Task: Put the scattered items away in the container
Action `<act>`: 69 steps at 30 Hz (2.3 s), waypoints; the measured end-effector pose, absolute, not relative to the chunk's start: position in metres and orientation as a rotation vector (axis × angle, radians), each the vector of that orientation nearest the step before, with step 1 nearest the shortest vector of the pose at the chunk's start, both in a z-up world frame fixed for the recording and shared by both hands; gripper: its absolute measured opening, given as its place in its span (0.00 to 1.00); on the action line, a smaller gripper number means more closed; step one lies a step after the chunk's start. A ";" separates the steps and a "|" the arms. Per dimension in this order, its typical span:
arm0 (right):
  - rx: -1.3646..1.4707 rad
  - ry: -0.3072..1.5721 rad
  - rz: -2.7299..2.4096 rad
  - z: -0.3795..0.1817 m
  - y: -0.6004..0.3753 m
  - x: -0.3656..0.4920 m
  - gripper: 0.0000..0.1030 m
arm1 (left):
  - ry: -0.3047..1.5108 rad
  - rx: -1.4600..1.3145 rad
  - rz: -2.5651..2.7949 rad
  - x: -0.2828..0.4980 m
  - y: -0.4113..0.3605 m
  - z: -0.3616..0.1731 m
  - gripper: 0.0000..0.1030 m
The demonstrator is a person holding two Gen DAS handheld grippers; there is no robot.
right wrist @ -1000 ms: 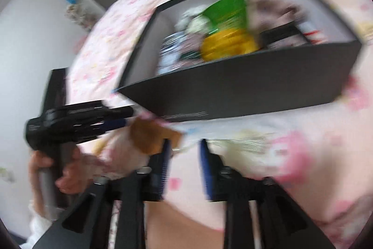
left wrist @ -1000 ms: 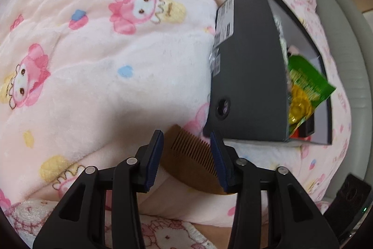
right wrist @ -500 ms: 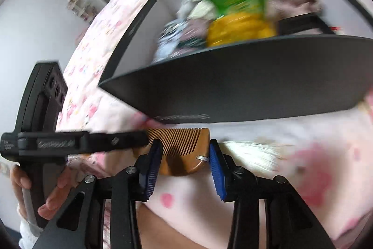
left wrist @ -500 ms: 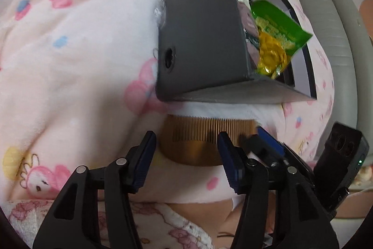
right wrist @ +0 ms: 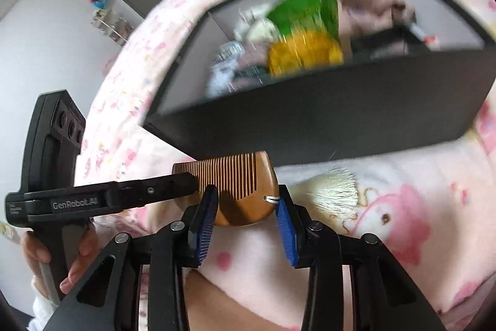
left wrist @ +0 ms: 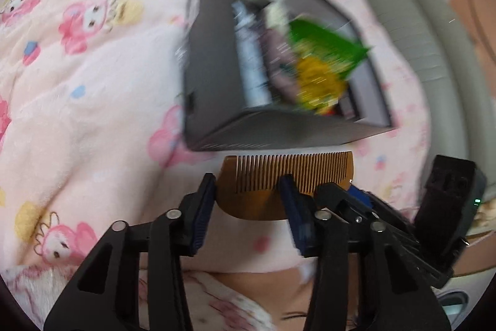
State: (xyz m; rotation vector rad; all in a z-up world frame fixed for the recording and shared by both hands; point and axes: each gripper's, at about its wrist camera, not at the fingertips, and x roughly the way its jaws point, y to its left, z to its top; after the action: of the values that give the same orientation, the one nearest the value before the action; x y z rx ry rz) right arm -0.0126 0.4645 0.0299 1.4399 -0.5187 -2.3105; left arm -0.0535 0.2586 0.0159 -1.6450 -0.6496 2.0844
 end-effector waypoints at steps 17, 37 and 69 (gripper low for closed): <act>1.184 -0.394 -2.385 0.125 0.524 -0.090 0.27 | -0.624 -1.473 2.037 -0.162 0.325 0.062 0.39; 1.494 -0.425 -2.458 0.068 0.540 -0.107 0.27 | -0.533 -1.436 2.006 -0.137 0.337 0.038 0.40; 1.004 -0.020 -3.057 0.214 0.509 0.002 0.79 | -0.116 -0.888 2.824 -0.011 0.325 0.216 0.99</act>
State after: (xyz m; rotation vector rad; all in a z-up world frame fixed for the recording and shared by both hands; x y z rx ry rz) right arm 0.0022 0.5094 0.2143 1.0043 -0.0201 -3.0571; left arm -0.0113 0.3249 0.2158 -0.8880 -0.1164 2.8240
